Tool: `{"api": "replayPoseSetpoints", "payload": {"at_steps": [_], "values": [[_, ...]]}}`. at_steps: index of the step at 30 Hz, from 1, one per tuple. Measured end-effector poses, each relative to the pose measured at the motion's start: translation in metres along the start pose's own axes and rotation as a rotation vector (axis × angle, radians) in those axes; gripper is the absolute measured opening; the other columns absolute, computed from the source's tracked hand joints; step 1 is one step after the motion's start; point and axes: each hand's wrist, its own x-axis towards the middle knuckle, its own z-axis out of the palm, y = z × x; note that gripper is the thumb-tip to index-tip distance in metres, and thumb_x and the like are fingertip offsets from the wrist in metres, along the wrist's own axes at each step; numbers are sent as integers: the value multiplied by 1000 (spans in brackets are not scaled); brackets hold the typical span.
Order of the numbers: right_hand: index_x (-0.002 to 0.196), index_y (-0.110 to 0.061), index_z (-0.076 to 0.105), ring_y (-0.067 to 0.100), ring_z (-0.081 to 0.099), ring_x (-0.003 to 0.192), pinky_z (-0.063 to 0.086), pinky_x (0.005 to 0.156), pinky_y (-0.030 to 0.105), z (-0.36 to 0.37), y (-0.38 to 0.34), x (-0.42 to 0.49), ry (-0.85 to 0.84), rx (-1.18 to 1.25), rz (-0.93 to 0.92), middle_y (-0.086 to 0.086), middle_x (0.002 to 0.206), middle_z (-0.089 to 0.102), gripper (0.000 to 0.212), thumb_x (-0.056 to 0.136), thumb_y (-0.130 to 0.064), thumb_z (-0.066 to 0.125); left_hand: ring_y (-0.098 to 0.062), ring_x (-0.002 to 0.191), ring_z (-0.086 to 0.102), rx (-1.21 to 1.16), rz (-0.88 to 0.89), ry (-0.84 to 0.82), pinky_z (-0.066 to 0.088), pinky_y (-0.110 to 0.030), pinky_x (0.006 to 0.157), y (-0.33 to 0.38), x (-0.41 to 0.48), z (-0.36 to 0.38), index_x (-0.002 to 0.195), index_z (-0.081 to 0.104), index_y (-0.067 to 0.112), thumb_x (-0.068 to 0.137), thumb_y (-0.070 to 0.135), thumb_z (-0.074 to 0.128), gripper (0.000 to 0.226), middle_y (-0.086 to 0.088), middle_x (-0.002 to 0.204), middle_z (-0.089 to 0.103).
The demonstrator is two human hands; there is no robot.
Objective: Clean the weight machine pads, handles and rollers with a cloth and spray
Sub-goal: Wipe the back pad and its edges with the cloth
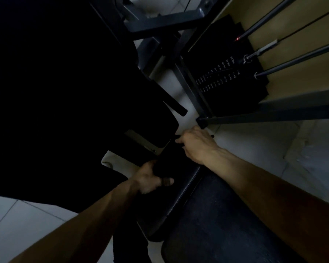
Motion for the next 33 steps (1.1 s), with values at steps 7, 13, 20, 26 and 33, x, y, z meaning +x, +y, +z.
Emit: {"api": "replayPoseSetpoints", "payload": {"at_steps": [7,13,20,26,33], "values": [[116,-15,72,35,38,126,36,105,42,33,-79,-14,33,-241,-54,10,135,48,35,85,-30,77,-11,121,60,39,28,26,48,-16,92,-8,2,3,137,61,23,67,49,89,80,9,129,65],[127,-17,69,33,44,119,38,94,38,16,-26,3,152,-220,-87,7,135,55,43,86,-4,69,-13,137,49,-9,-62,23,40,-31,117,-19,-6,4,154,43,29,47,82,83,125,12,149,50],[132,-12,65,37,43,123,35,91,35,46,-64,-26,55,-114,-209,12,132,53,39,93,-8,61,-8,130,55,-1,14,-30,44,-30,113,-24,-5,2,144,54,30,57,60,93,101,14,139,60],[144,-33,59,33,47,125,43,104,39,2,-2,-12,150,-217,-115,5,139,58,55,96,-6,61,-10,125,60,-104,14,3,50,-36,109,-30,-8,4,145,54,25,41,76,90,122,9,138,64],[128,-20,68,29,45,118,33,92,34,29,-50,-65,83,-156,-271,4,125,60,37,92,-13,68,-15,132,56,-22,26,64,43,-36,115,-25,-12,8,144,56,18,48,78,87,118,4,140,62]]}}
